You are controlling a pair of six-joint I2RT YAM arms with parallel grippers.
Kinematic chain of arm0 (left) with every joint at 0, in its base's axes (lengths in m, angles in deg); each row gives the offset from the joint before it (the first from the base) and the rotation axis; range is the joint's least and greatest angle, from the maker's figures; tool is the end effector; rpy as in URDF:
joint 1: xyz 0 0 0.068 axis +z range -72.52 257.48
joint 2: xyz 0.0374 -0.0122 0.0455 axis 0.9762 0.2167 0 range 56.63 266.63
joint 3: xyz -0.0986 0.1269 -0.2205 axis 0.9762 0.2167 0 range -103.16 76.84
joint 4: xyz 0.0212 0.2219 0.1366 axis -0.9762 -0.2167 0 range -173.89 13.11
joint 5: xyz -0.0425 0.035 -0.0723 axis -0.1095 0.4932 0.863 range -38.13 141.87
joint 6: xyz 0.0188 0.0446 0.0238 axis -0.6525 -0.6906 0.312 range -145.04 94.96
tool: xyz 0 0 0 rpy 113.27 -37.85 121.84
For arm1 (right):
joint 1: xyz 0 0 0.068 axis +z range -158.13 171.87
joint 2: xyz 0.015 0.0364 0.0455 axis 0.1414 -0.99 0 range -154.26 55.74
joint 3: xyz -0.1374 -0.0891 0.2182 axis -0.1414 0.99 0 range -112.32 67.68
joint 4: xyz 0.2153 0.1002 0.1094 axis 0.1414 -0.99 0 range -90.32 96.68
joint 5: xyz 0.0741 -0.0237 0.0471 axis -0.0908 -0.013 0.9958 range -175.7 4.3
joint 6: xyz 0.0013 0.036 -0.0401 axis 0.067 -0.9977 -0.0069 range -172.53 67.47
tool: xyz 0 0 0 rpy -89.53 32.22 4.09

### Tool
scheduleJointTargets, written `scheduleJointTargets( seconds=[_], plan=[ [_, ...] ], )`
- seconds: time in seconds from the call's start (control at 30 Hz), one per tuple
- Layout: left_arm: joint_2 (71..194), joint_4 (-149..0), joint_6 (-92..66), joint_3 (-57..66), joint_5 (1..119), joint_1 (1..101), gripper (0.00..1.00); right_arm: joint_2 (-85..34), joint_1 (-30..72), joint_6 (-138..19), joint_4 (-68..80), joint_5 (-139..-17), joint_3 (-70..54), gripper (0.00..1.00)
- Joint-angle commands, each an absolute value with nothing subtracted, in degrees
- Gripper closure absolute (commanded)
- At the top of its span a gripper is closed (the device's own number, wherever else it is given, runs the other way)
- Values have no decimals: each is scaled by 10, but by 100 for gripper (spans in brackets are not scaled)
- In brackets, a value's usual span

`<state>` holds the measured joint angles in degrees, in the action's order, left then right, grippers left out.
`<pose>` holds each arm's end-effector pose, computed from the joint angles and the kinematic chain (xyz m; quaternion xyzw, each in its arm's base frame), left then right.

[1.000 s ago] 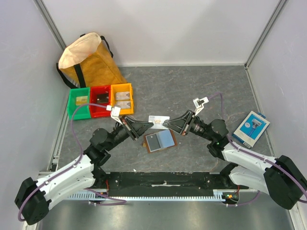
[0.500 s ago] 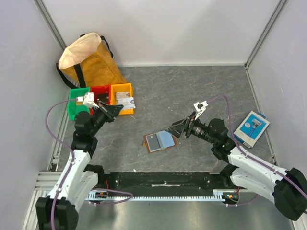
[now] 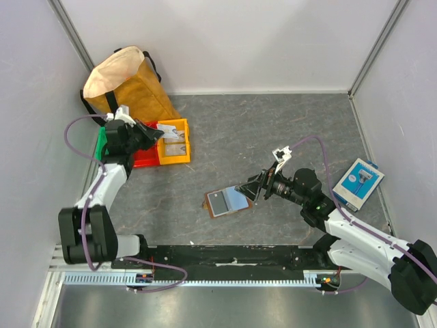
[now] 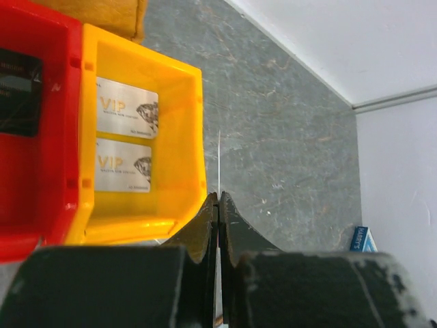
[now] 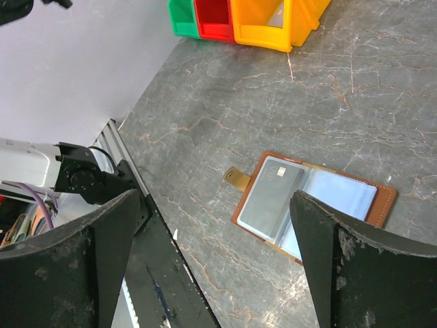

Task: Take the credit cards out of the card holder
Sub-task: Place the credit card in the storage box.

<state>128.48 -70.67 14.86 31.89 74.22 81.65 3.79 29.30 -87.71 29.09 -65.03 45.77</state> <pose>0.2836 0.0070 0.2692 -0.2007 0.7894 -0.3229 0.4820 0.1558 0.1350 0.2364 -0.1326 0.7379 0.4923 0.4422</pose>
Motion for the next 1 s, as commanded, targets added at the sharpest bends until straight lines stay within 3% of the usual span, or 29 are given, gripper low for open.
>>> scheduleJointTargets(
  seconds=[0.0, 0.67, 0.77, 0.97],
  plan=[
    [1368, -708, 112, 247, 724, 820, 98, 43, 292, -850, 296, -652, 431, 2],
    [1613, -765, 62, 72, 684, 782, 98, 30, 290, -804, 272, -648, 420, 2],
    [1634, -798, 42, 49, 673, 764, 92, 33, 290, -800, 265, -648, 420, 2],
    [1643, -850, 10, 12, 651, 760, 71, 41, 290, -792, 250, -653, 421, 2]
  ],
)
